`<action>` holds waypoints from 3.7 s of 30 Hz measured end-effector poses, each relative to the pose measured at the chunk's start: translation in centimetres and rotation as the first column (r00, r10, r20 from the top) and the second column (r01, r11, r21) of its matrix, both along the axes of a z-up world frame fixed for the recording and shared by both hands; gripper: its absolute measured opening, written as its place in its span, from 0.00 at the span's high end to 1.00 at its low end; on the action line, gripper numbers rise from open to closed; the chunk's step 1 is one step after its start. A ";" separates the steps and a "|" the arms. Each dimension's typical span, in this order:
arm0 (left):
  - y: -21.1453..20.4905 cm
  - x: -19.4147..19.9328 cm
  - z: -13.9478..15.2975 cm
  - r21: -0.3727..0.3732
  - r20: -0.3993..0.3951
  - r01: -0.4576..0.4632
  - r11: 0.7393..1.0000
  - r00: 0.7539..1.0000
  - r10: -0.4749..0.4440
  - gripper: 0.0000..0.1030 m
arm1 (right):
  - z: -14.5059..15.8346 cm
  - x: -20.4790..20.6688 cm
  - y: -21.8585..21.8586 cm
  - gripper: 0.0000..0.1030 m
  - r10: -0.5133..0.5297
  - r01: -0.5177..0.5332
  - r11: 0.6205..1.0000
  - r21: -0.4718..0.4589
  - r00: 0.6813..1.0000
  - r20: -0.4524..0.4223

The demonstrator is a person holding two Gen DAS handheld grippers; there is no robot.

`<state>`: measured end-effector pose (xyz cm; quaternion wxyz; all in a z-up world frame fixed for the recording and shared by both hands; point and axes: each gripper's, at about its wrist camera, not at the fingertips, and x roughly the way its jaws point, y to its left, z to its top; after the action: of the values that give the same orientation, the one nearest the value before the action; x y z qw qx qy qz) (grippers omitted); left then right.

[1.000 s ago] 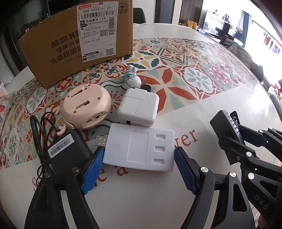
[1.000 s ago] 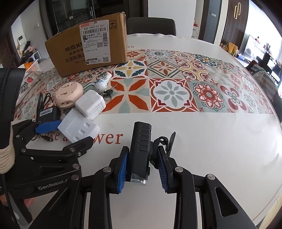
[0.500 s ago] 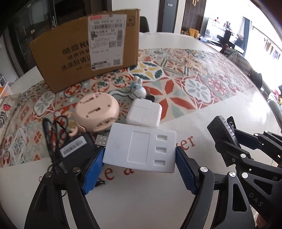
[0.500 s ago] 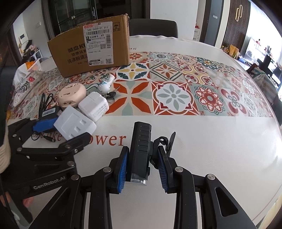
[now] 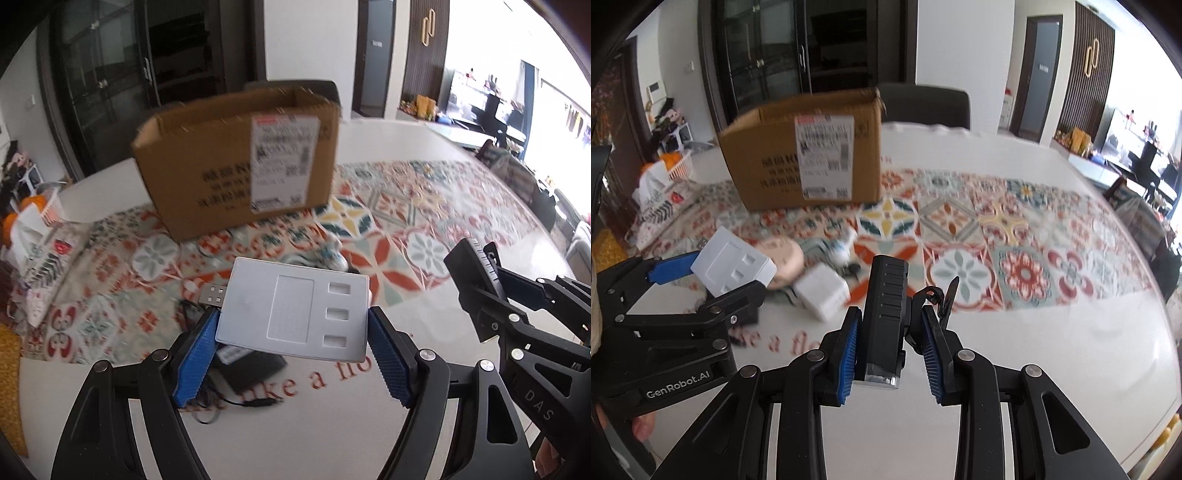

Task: Organize rigid objects
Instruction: 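Carry the flashlight and white charger over the cardboard box with both grippers, then open the left gripper to drop the charger while the right gripper releases the flashlight into the box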

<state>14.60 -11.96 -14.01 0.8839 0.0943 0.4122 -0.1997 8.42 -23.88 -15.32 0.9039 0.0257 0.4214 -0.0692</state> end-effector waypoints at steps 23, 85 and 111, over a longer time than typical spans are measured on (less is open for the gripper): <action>5.2 4.4 9.1 -0.036 0.149 -0.128 0.991 0.980 0.132 0.24 | 8.6 5.3 4.6 0.69 0.070 -0.068 0.998 -0.014 0.976 0.207; 1.2 26.3 5.4 0.090 0.024 -0.095 0.991 0.995 0.093 0.15 | 4.9 30.4 0.8 0.69 0.211 -0.212 0.973 0.088 0.977 0.017; 3.8 17.9 10.5 0.081 0.220 -0.246 0.966 0.950 0.223 0.00 | 9.2 22.3 1.2 0.31 0.101 -0.102 0.995 -0.003 0.984 0.148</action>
<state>32.50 -8.16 -3.49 0.9333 0.1127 0.3356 -0.0597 30.67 -22.64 -6.16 0.9350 0.0111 0.3540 -0.0200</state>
